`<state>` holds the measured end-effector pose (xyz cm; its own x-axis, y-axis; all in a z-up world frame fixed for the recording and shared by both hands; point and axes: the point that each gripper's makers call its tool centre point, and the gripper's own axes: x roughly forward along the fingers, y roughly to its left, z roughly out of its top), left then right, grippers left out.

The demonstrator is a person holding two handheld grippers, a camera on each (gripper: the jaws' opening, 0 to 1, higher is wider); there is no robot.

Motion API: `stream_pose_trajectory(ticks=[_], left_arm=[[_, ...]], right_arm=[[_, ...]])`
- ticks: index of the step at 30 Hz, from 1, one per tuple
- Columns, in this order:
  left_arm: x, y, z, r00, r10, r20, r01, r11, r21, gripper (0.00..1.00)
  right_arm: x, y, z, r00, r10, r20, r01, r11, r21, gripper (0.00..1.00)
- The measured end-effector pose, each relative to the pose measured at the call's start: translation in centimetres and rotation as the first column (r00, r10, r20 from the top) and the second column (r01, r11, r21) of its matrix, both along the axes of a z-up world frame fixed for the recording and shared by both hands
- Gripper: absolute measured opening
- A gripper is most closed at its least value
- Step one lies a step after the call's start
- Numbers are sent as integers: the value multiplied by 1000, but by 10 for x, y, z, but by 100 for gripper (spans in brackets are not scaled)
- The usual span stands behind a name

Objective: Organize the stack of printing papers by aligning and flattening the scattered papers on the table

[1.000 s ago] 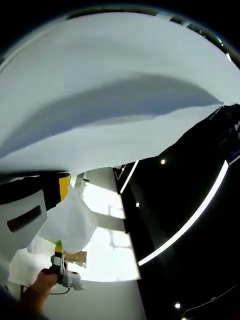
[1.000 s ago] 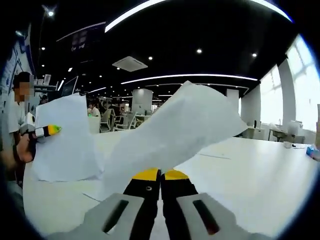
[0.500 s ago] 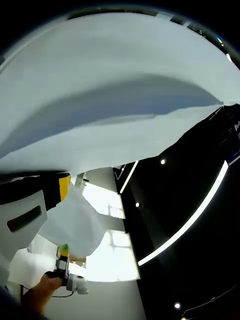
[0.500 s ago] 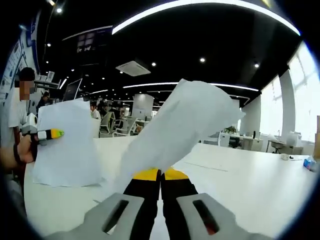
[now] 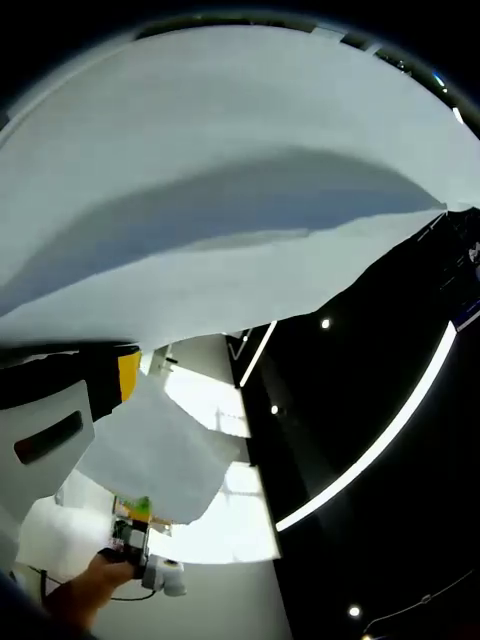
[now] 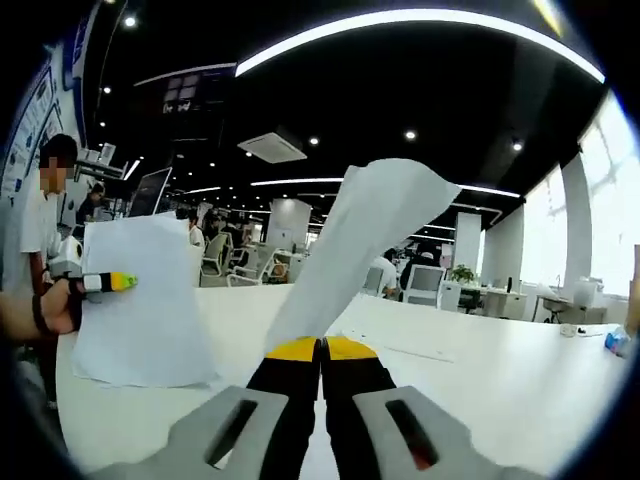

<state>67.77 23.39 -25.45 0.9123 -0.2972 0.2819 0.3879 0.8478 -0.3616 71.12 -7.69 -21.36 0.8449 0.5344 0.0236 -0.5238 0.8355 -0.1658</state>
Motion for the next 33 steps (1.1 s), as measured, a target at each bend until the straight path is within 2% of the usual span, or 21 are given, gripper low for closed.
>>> stream_pose_trajectory(ticks=[16, 28, 33], left_arm=[[-1, -1, 0, 1000, 0, 0, 0, 1000, 0, 8], [-1, -1, 0, 1000, 0, -1, 0, 1000, 1, 8], [-1, -1, 0, 1000, 0, -1, 0, 1000, 1, 8]], right_arm=[[-9, 2, 19, 999, 15, 34, -16, 999, 29, 0], [-22, 4, 46, 996, 42, 75, -46, 998, 49, 0], [-24, 5, 49, 996, 46, 80, -50, 998, 45, 0]])
